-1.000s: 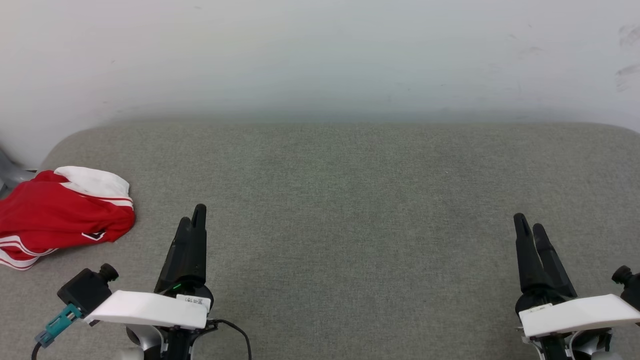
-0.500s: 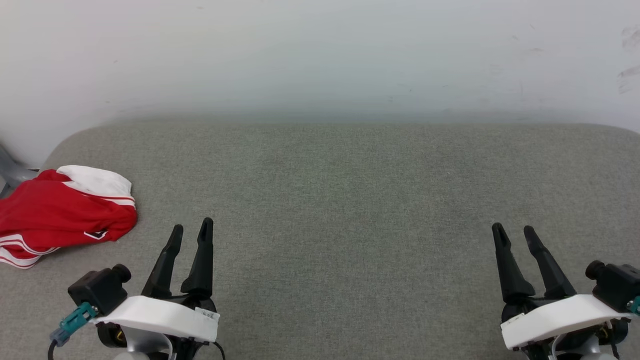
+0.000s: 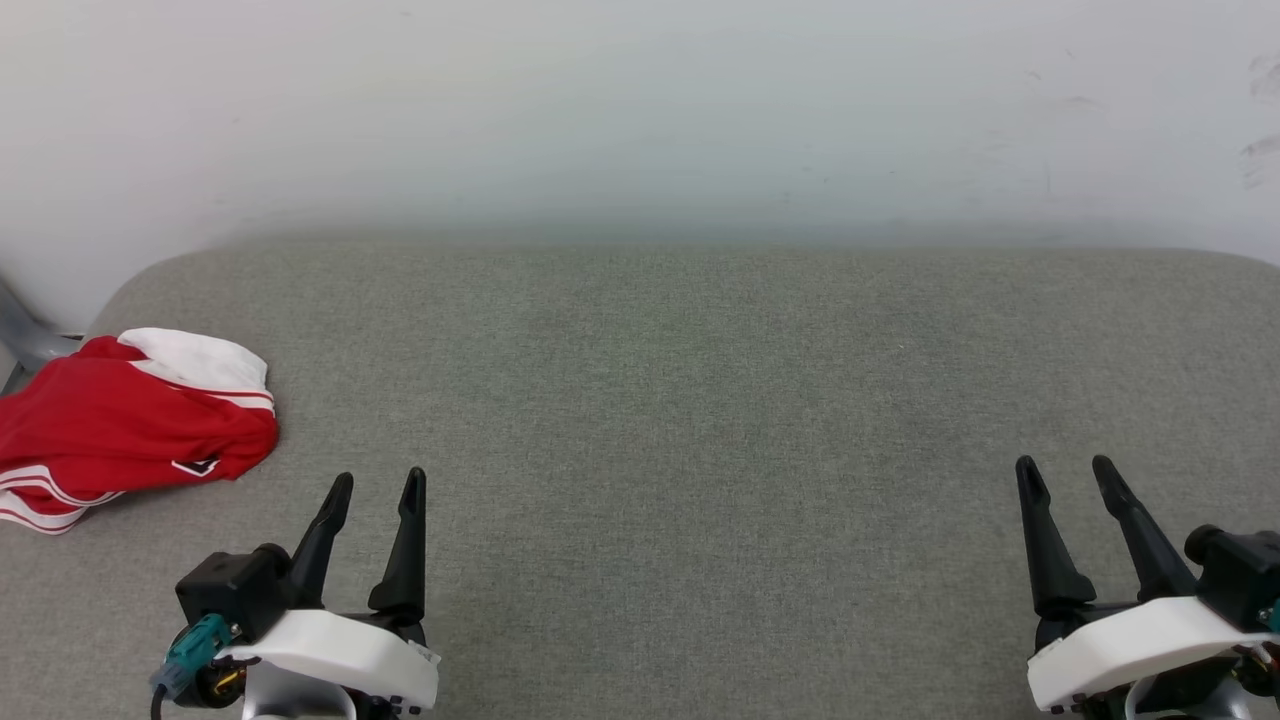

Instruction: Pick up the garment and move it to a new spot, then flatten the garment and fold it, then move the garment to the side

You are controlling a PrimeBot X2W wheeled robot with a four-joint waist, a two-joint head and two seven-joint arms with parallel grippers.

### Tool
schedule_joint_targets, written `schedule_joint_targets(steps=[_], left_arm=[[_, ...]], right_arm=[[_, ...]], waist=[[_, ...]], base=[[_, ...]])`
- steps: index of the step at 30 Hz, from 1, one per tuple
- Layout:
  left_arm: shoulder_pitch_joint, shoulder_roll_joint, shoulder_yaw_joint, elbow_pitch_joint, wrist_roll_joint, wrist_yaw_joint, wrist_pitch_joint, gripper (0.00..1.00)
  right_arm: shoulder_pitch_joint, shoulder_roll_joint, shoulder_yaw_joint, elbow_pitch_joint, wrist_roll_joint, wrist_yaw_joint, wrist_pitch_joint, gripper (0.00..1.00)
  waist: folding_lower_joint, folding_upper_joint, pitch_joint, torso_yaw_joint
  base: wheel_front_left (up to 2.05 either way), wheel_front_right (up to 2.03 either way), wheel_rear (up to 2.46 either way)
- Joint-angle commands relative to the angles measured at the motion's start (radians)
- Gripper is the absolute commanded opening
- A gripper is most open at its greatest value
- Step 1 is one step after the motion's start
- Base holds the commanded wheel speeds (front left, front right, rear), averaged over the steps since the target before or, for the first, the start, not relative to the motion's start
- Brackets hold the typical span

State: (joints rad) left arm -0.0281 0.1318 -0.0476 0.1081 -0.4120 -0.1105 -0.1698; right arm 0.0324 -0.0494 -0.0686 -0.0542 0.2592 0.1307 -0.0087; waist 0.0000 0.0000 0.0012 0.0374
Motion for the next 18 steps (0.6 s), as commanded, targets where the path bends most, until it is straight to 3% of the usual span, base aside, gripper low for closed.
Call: schedule_joint_targets(steps=[1, 18], left_arm=[[-0.007, 0.011, -0.001, -0.003, 0.031, 0.006, -0.009, 1.0], [-0.004, 0.006, -0.018, 0.017, 0.15, -0.001, -0.047, 1.0]], right_arm=[[0.006, -0.002, -0.003, -0.017, -0.031, 0.0, 0.0, 1.0], [0.048, -0.002, -0.028, -0.062, -0.136, 0.0, 0.014, 1.0]], waist=[[0.0, 0.0, 0.0, 0.001], [0.0, 0.0, -0.001, 0.009]], base=[[0.0, 0.0, 0.0], [0.0, 0.0, 0.0]])
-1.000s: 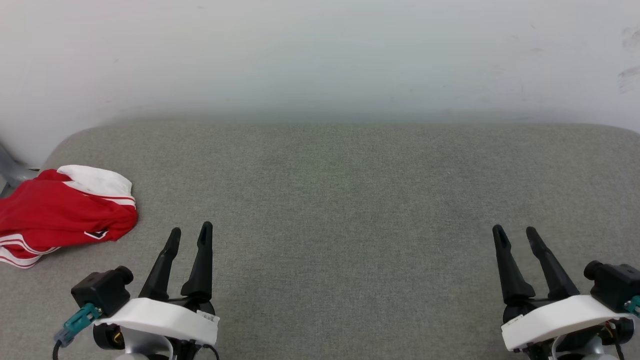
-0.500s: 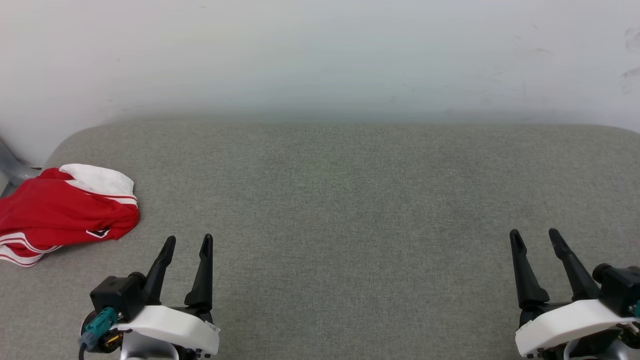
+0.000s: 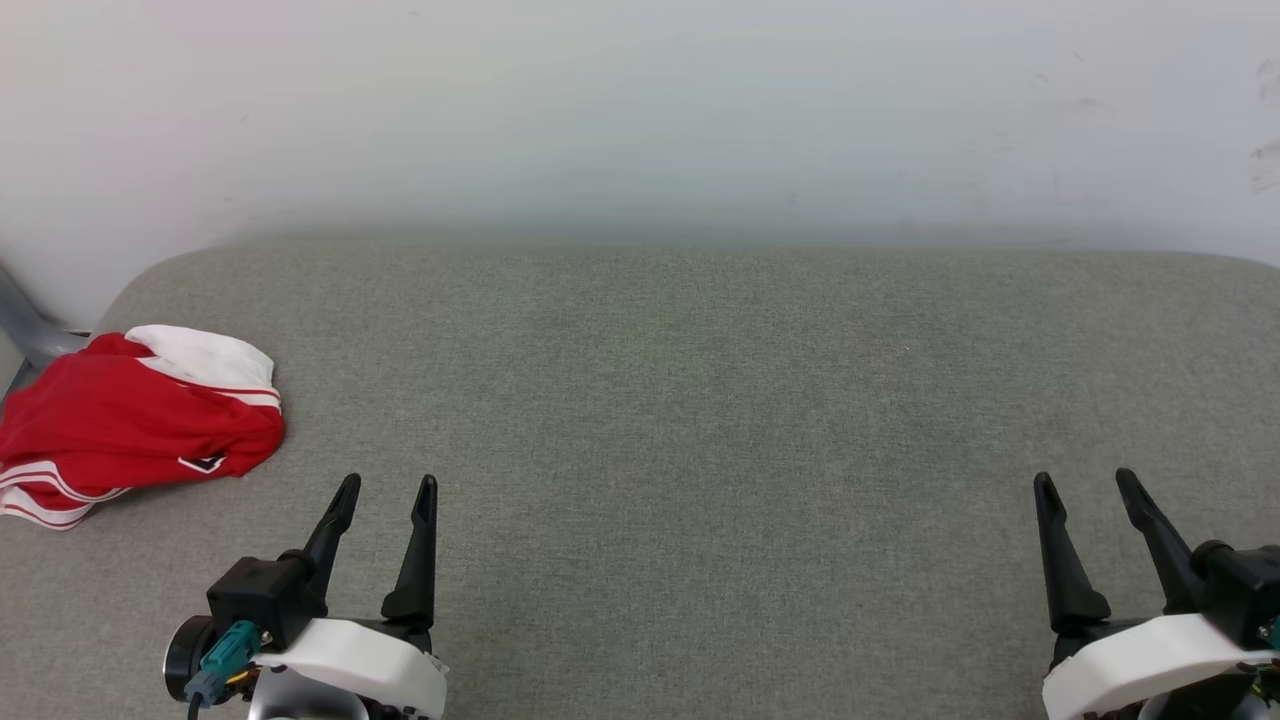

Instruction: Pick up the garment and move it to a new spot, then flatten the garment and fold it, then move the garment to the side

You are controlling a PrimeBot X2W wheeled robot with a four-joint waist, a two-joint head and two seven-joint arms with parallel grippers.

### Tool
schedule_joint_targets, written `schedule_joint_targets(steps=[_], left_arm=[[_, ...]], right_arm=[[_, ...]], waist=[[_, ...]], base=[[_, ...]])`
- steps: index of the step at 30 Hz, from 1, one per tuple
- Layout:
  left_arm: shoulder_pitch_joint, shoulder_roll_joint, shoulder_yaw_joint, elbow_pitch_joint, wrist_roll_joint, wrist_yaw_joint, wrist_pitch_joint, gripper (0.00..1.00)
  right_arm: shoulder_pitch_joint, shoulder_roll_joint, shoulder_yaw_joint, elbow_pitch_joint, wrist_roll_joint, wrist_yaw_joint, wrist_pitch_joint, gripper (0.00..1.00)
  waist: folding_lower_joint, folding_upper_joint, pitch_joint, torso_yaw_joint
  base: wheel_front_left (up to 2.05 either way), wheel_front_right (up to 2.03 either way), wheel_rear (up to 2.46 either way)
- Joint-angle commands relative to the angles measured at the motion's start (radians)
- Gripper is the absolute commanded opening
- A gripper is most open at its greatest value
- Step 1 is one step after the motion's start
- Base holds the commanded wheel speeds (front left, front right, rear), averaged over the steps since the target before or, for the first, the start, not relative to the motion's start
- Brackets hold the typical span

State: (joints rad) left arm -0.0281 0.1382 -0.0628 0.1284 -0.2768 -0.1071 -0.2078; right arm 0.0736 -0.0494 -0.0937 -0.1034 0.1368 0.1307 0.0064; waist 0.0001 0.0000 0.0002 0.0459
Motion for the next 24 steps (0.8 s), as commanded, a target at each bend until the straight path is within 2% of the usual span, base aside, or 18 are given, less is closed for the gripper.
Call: schedule_joint_targets(steps=[1, 16, 24], left_arm=[[-0.004, -0.001, -0.002, -0.003, 0.022, -0.006, -0.011, 1.0], [0.001, -0.014, 0.006, 0.016, 0.084, -0.019, -0.038, 1.0], [-0.008, -0.035, 0.029, 0.009, 0.089, -0.022, -0.054, 1.0]], right_arm=[[0.009, -0.002, -0.003, -0.014, -0.02, 0.0, -0.003, 1.0], [0.02, -0.001, -0.003, -0.018, -0.065, 0.0, -0.022, 1.0], [0.025, -0.001, -0.003, -0.021, -0.108, 0.0, -0.034, 1.0]], waist=[[-0.0001, 0.0, 0.0, 0.0], [-0.0001, 0.0, -0.004, 0.004], [-0.0001, 0.0, -0.007, 0.037]], base=[[0.0, 0.0, 0.0], [0.0, 0.0, 0.0], [0.0, 0.0, 0.0]])
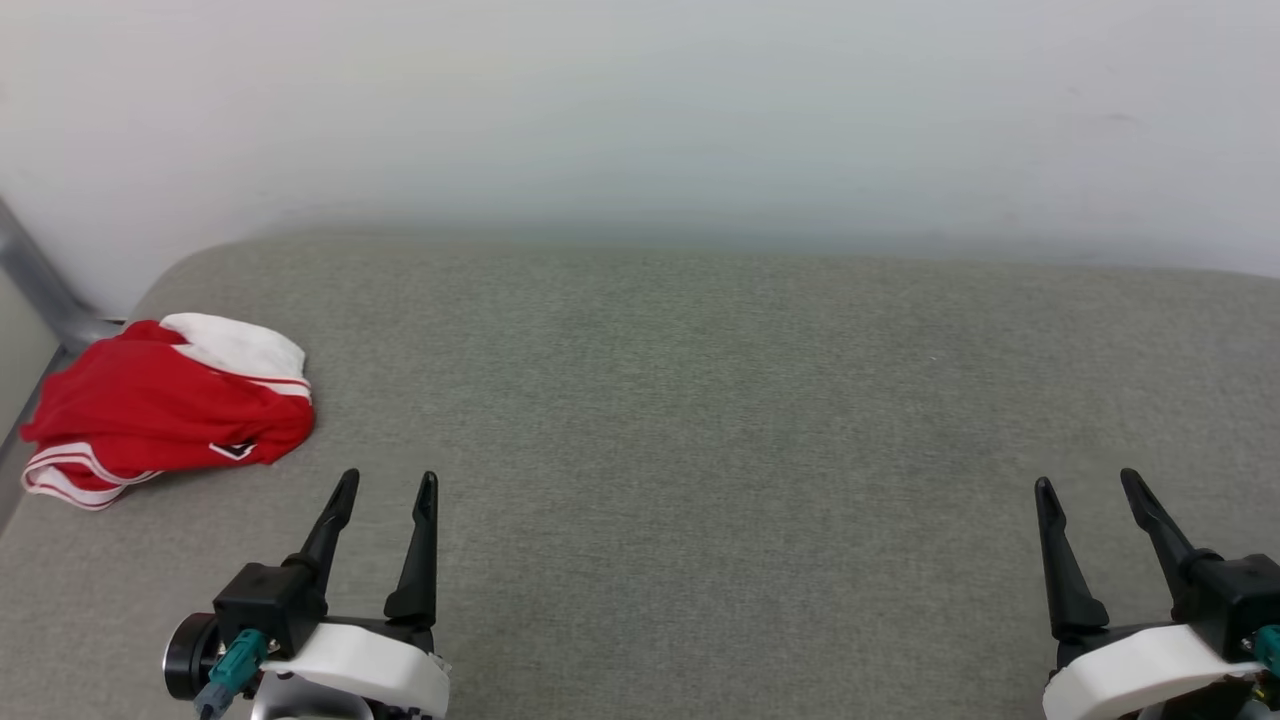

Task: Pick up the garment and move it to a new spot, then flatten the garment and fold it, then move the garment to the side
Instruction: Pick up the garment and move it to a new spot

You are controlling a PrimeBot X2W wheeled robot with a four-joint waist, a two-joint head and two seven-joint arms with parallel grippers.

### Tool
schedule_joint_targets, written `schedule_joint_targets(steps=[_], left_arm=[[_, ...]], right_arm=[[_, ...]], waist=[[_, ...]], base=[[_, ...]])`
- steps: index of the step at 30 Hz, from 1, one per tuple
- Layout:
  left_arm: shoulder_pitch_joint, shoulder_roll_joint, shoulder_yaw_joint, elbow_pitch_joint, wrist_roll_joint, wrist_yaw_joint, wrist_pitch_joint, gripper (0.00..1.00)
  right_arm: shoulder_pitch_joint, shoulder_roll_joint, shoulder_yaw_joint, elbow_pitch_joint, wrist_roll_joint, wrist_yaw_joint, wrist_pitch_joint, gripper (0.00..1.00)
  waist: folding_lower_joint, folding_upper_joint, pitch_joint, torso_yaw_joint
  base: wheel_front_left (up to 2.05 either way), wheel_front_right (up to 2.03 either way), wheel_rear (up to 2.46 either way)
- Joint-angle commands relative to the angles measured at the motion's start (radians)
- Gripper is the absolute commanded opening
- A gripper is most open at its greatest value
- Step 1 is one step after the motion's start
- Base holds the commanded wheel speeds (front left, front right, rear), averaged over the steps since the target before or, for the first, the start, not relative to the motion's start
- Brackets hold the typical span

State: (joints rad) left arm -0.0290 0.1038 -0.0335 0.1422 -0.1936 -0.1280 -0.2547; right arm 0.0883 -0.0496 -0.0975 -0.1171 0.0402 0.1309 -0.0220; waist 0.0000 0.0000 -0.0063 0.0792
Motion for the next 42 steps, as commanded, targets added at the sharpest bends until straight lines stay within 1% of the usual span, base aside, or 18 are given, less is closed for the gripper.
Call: schedule_joint_targets(steps=[1, 4, 8, 13, 22, 28, 35, 42], left_arm=[[-0.01, -0.003, 0.003, -0.005, 0.009, -0.002, -0.006, 1.0], [-0.018, -0.01, 0.025, -0.009, 0.017, -0.002, -0.013, 1.0], [-0.021, -0.019, 0.047, -0.004, 0.009, -0.003, -0.011, 1.0], [-0.021, -0.026, 0.072, 0.004, 0.011, -0.003, -0.011, 1.0], [-0.011, -0.026, 0.084, 0.012, 0.021, -0.004, -0.011, 1.0], [-0.016, -0.029, 0.1, 0.015, 0.014, -0.004, -0.011, 1.0], [-0.017, -0.031, 0.114, 0.015, 0.004, -0.004, -0.011, 1.0], [-0.035, -0.031, 0.117, 0.01, 0.0, -0.004, -0.011, 1.0]], right_arm=[[0.011, -0.001, 0.0, -0.009, -0.02, 0.0, -0.008, 1.0], [0.012, -0.001, 0.009, -0.014, -0.041, 0.0, -0.009, 1.0], [-0.002, -0.001, 0.021, -0.015, -0.039, 0.0, -0.007, 1.0], [-0.008, -0.001, 0.041, -0.016, -0.043, 0.0, -0.008, 1.0], [-0.023, -0.001, 0.071, -0.022, -0.048, 0.0, -0.007, 1.0], [-0.038, -0.001, 0.084, -0.02, -0.048, 0.0, -0.005, 1.0], [-0.047, -0.001, 0.086, -0.009, -0.04, 0.0, -0.01, 1.0], [-0.06, -0.001, 0.088, -0.005, -0.054, 0.0, 0.003, 1.0]], waist=[[0.0, 0.0, 0.0, 0.014], [0.0, 0.0, -0.001, 0.046], [0.0, 0.0, 0.0, 0.093], [0.0, 0.0, -0.003, 0.168], [0.0, 0.0, -0.002, 0.308], [0.0, 0.0, 0.008, 0.38], [0.0, 0.0, 0.015, 0.431], [0.0, 0.0, 0.035, 0.44]], base=[[0.0, 0.0, 0.0], [0.0, 0.0, 0.0], [0.0, 0.0, 0.0], [0.0, 0.0, 0.0], [0.0, 0.0, 0.0], [0.0, 0.0, 0.0], [0.0, 0.0, 0.0], [0.0, 0.0, 0.0]])
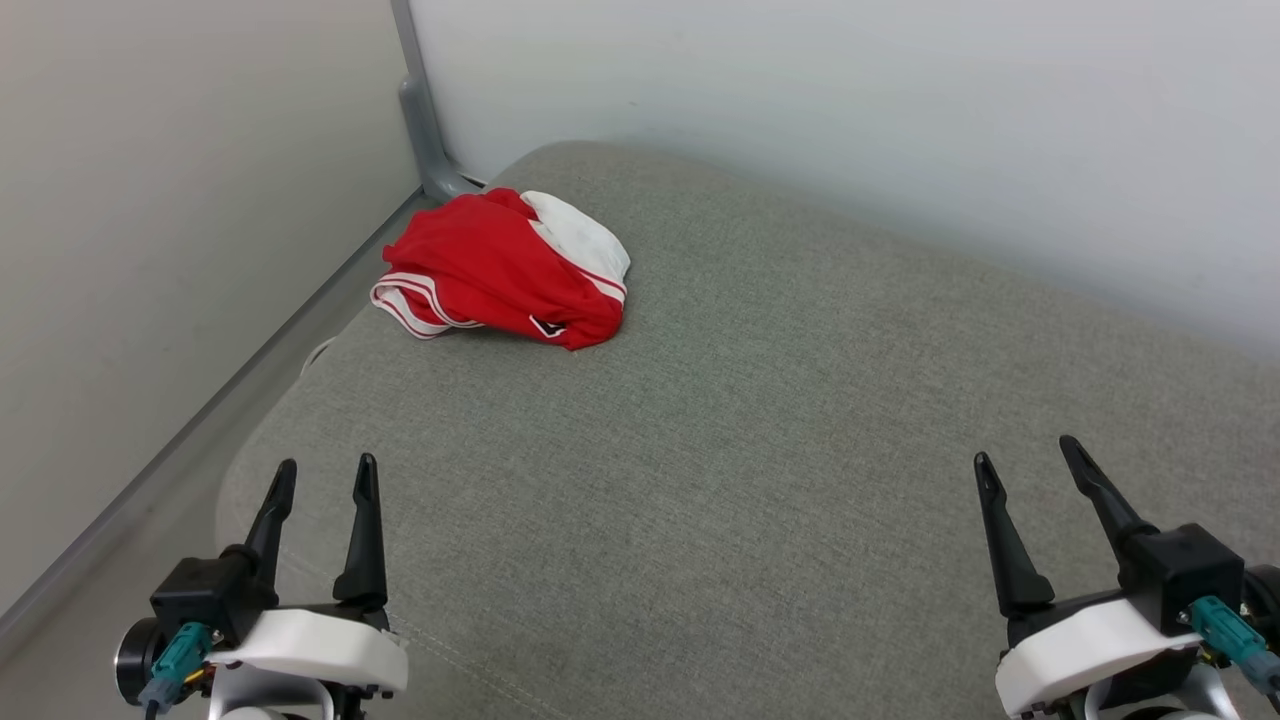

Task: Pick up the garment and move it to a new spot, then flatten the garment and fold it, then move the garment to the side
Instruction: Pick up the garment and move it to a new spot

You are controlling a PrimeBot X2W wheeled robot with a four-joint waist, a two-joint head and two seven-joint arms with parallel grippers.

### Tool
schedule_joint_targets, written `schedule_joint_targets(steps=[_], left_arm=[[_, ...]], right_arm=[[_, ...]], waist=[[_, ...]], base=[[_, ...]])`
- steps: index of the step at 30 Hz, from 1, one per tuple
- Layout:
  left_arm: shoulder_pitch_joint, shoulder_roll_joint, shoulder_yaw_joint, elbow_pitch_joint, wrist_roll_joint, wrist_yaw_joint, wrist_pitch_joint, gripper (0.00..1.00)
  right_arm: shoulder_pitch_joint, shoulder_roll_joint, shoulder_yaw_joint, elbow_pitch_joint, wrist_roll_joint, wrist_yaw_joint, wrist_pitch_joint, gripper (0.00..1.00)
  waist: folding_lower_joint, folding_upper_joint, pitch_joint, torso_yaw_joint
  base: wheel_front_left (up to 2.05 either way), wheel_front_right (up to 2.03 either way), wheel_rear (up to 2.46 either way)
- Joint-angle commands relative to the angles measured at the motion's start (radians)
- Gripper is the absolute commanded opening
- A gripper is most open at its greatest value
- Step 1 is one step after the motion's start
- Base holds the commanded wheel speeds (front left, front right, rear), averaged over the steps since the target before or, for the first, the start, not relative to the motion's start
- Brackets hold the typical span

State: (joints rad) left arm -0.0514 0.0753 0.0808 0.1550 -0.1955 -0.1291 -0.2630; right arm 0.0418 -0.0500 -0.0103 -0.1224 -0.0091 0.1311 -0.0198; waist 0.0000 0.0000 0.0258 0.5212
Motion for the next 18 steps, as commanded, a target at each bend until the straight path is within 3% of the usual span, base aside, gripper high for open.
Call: schedule_joint_targets(steps=[1, 10, 18], left_arm=[[-0.019, -0.003, 0.004, -0.003, -0.002, -0.003, -0.003, 1.0], [-0.212, 0.051, 0.008, 0.07, -0.08, -0.003, -0.003, 1.0], [-0.456, 0.185, -0.039, 0.197, -0.235, -0.003, 0.036, 1.0]], right_arm=[[-0.016, 0.0, 0.001, -0.002, -0.008, -0.001, 0.002, 1.0], [-0.08, -0.001, 0.003, -0.078, -0.087, -0.001, 0.074, 1.0], [-0.151, -0.001, 0.0, -0.141, -0.129, -0.001, 0.103, 1.0]], waist=[[0.0, 0.0, 0.009, -0.004], [0.0, 0.0, 0.168, -0.08], [0.0, 0.0, 0.317, -0.181]], base=[[0.0, 0.0, 0.0], [0.0, 0.0, 0.0], [0.0, 0.0, 0.0]])
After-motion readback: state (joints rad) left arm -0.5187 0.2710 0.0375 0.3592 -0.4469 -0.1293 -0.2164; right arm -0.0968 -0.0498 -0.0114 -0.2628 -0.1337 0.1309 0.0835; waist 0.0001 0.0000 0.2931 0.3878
